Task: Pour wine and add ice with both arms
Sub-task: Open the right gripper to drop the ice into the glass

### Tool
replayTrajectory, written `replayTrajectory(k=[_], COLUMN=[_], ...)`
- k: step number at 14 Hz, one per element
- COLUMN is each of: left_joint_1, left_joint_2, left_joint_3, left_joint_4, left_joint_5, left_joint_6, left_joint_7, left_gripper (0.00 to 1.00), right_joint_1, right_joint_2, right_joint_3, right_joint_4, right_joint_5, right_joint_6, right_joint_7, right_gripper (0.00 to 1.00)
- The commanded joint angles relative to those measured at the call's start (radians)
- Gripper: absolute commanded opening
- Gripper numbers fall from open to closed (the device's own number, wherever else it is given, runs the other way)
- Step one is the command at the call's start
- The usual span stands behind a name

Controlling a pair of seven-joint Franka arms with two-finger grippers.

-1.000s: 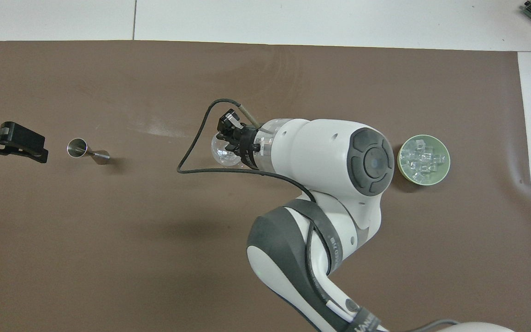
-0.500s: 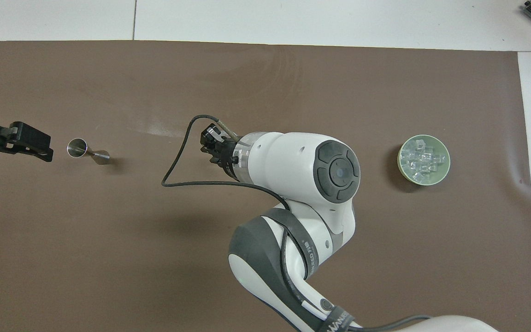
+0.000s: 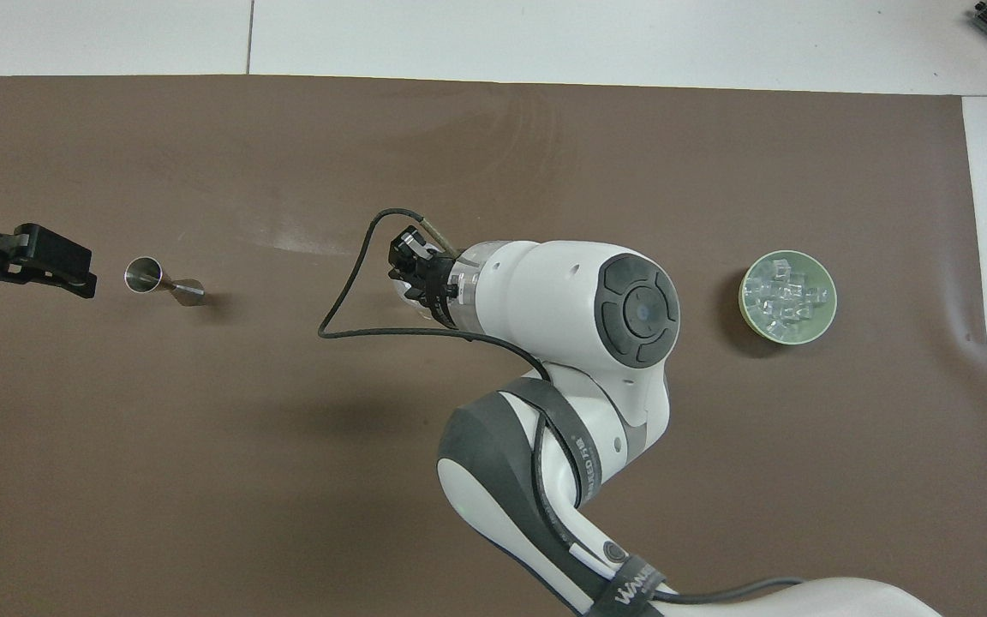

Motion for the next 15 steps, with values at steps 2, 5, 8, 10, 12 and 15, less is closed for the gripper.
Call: replayTrajectory(k=[2, 5, 8, 10, 12, 15], left_joint_1=[-0.026, -0.025, -0.024, -0.025, -0.025, -0.025], left_joint_2=[-0.007, -0.007, -0.009, -0.01, -0.01, -0.012], left_joint_3=[0.022, 0.02, 0.022, 0.02, 0.02, 0.019], left_joint_4=[0.0, 0.0, 0.0, -0.001, -0.001, -0.001], left_joint_5=[0.018, 0.018, 0.018, 0.018, 0.018, 0.018], left_joint_6=[0.008, 0.008, 0.008, 0.008, 0.008, 0.008], left_joint_7=[-0.001, -0.001, -0.001, -0.001, 0.007, 0.008], left_gripper=[1.0, 1.0, 1.0, 1.0, 1.0, 1.0], right_joint_1=[-0.013, -0.014, -0.037, -0.063, -0.095, -0.167], right_joint_2=[-0.004, -0.007, -0.05, -0.077, -0.102, -0.168], right_joint_3=[0.008, 0.001, -0.011, -0.012, -0.012, -0.012], right_joint_4=[-0.008, 0.003, 0.003, 0.001, 0.0, -0.003], right_joint_5=[-0.005, -0.022, -0.117, -0.174, -0.214, -0.223], right_joint_6=[0.012, 0.015, 0.012, 0.004, -0.022, -0.165], right_joint_7=[-0.017, -0.026, -0.064, -0.084, -0.113, -0.266], right_gripper=[0.62, 0.76, 1.0, 1.0, 1.0, 1.0])
